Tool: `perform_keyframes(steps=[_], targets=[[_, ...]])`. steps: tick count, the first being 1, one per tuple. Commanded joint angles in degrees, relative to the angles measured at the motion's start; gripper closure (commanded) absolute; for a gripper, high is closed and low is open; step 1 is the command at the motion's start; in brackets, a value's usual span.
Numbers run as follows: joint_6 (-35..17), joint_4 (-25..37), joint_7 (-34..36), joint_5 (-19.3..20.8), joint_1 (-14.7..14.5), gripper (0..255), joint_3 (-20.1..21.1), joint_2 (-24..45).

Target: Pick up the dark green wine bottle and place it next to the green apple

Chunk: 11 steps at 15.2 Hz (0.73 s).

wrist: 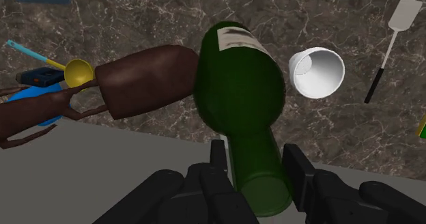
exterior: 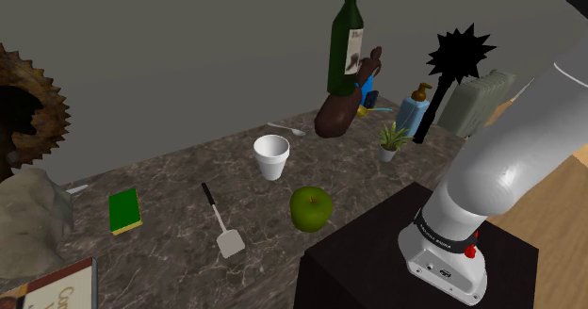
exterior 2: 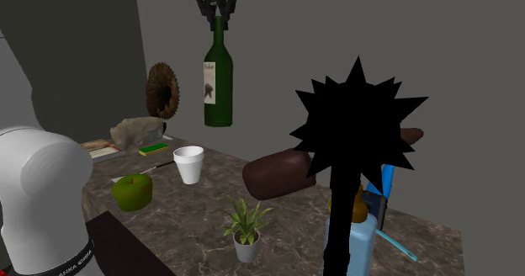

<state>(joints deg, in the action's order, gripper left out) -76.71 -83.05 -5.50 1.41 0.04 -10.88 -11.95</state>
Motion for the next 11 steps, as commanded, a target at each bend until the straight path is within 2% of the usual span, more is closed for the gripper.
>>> perform_keyframes(steps=[1,11], targets=[[1.8,0.2,2.5,0.2,-0.9,255,1.7,-1.5],[11.7,7.9,15.6,-0.7,-4.9,255,10.7,-3.5]])
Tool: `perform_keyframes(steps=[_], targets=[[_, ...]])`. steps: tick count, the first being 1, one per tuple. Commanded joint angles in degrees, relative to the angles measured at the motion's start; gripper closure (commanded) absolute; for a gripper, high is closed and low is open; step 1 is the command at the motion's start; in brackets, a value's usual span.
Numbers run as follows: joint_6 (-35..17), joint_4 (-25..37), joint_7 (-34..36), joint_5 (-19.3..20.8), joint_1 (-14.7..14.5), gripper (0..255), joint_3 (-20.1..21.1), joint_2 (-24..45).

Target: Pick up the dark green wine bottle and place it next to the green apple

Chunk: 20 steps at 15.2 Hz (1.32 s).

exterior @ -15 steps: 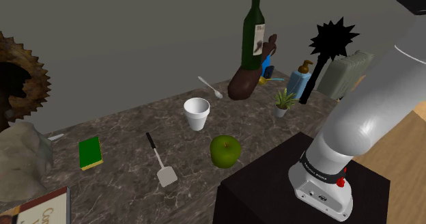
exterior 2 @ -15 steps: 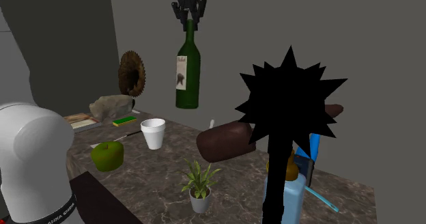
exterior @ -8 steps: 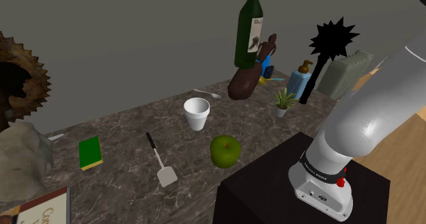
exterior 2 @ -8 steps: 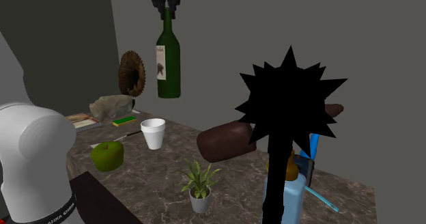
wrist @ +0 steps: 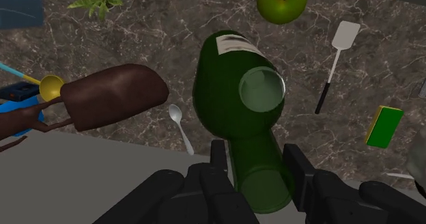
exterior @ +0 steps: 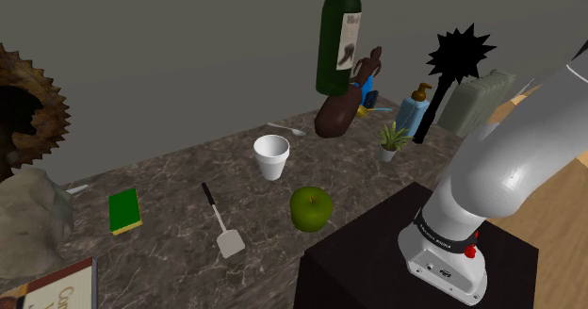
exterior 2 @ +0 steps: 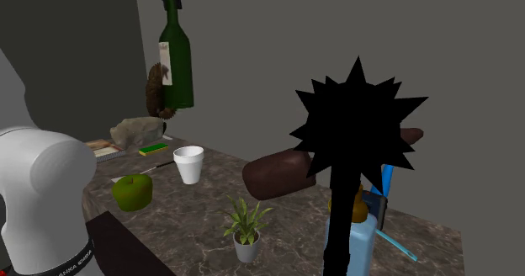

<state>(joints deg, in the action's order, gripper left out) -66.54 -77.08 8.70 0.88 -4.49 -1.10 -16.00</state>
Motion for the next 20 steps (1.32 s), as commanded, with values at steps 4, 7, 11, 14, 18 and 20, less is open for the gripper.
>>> perform_keyframes(steps=[4,7,11,14,18,20], targets=[[6.1,8.0,7.2,-0.6,-2.1,255,4.9,2.1],[5.2,5.8,8.8,-0.9,-2.5,255,6.0,0.8],[1.0,-1.8,8.7,-1.1,-2.6,255,5.7,-2.7],[-1.8,-6.8,8.6,-1.3,-2.6,255,5.6,-4.9],[-5.3,-12.9,8.5,-1.4,-2.6,255,5.5,-7.5],[-7.0,-15.7,8.4,-1.5,-2.7,255,5.4,-8.7]])
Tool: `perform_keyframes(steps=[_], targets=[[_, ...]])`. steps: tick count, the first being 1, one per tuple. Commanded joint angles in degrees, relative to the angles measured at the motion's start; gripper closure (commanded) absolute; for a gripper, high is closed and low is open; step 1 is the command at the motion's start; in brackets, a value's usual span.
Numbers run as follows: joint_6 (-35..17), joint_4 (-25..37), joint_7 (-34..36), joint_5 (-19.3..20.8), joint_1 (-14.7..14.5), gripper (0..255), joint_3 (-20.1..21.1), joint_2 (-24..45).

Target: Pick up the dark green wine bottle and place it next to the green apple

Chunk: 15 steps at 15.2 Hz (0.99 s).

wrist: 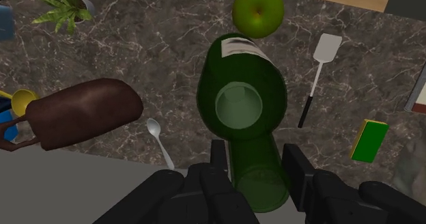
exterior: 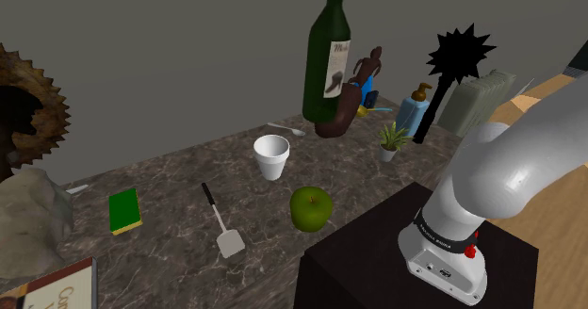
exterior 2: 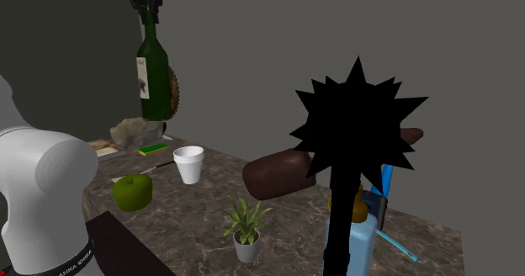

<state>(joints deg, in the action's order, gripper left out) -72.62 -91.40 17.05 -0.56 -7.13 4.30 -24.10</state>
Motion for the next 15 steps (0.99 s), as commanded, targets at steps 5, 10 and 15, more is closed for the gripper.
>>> perform_keyframes(steps=[5,10,15], targets=[[-4.9,-8.1,0.0,-0.2,-0.1,255,0.0,-3.2],[-8.8,-14.2,0.0,-0.3,-0.2,255,-0.1,-5.4],[-12.5,-19.8,-0.1,-0.4,-0.3,255,-0.1,-7.3]])
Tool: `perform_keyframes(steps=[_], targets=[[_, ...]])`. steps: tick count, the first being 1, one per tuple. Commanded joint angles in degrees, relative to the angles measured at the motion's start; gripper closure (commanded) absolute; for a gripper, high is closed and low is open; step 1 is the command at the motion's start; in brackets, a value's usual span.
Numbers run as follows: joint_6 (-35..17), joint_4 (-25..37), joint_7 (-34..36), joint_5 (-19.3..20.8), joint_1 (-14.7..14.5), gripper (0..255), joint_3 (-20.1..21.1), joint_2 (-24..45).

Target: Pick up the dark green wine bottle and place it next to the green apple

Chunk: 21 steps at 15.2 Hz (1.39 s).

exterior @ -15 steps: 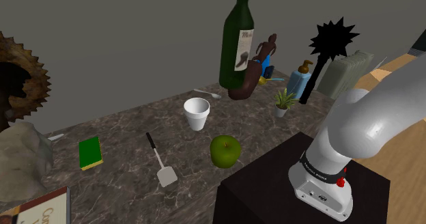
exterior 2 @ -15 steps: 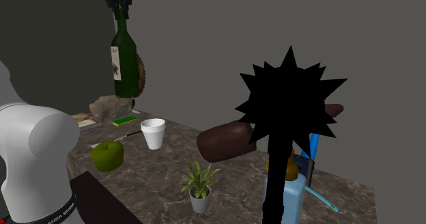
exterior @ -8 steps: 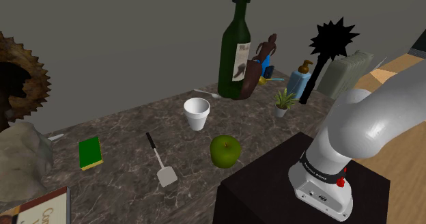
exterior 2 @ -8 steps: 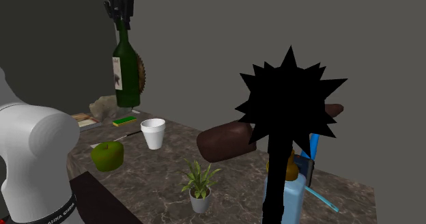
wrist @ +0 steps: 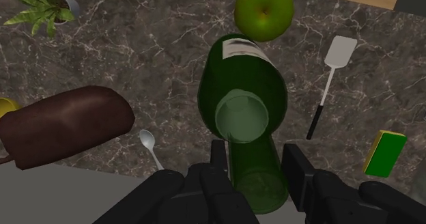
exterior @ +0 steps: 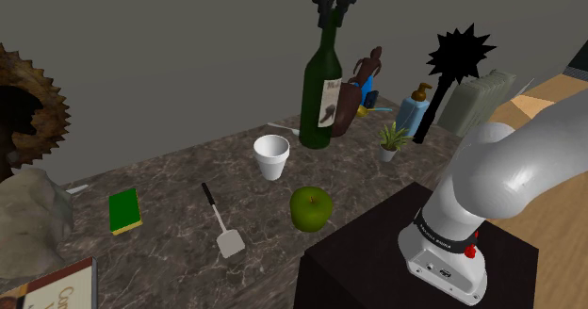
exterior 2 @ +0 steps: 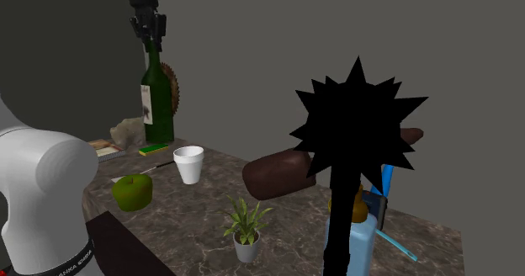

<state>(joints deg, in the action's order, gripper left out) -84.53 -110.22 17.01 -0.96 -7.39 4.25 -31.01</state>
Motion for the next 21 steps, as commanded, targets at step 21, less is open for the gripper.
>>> perform_keyframes(steps=[21], targets=[[-16.0,-21.3,0.0,-0.5,-0.3,255,0.2,-5.3]])
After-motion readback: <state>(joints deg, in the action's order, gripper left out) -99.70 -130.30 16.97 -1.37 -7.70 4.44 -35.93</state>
